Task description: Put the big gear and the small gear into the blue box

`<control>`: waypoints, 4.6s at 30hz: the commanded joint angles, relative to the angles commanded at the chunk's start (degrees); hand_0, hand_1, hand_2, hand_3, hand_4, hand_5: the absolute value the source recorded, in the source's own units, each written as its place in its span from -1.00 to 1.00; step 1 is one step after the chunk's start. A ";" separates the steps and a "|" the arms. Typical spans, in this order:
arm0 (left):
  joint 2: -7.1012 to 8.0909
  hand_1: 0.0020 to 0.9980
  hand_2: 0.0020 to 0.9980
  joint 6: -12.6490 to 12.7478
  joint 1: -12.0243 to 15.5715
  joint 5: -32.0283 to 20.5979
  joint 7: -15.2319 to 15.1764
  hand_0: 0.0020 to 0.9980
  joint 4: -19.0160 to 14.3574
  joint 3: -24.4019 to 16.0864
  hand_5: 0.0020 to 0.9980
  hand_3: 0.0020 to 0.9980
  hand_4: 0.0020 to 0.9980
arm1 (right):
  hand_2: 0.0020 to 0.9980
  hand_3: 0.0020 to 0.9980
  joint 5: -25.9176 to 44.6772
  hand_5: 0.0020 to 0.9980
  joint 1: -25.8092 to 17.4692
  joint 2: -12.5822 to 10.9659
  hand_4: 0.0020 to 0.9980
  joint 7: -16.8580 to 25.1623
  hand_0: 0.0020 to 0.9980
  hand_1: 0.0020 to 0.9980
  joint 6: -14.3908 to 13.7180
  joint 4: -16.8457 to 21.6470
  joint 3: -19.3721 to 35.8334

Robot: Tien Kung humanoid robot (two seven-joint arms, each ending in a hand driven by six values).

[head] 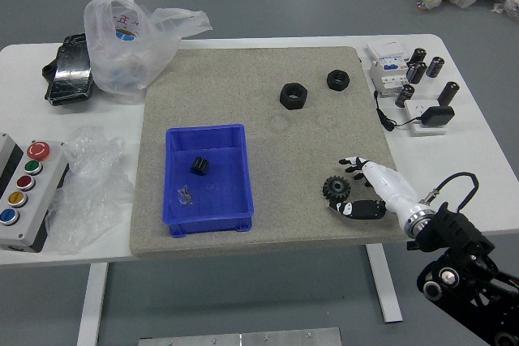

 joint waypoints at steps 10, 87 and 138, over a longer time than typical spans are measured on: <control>0.36 0.26 0.27 -0.16 -0.28 0.56 -0.05 0.43 0.06 -0.13 -0.13 0.47 0.45 | 0.31 0.38 1.30 -0.70 -0.11 0.34 0.14 0.87 0.10 0.38 -1.53 -1.00 -1.43; -1.37 0.26 0.27 -0.04 3.59 0.84 -0.70 0.43 0.02 -2.07 -0.13 0.47 0.45 | 0.54 0.44 33.64 -0.31 9.13 5.81 0.45 24.31 0.46 0.59 -0.70 -2.20 13.70; 0.36 0.28 0.29 -0.24 -0.25 -7.02 -4.10 0.43 1.25 6.63 -0.10 0.49 0.47 | 0.51 0.43 48.20 0.03 -1.51 4.97 0.53 29.79 0.47 0.55 2.30 -4.06 37.15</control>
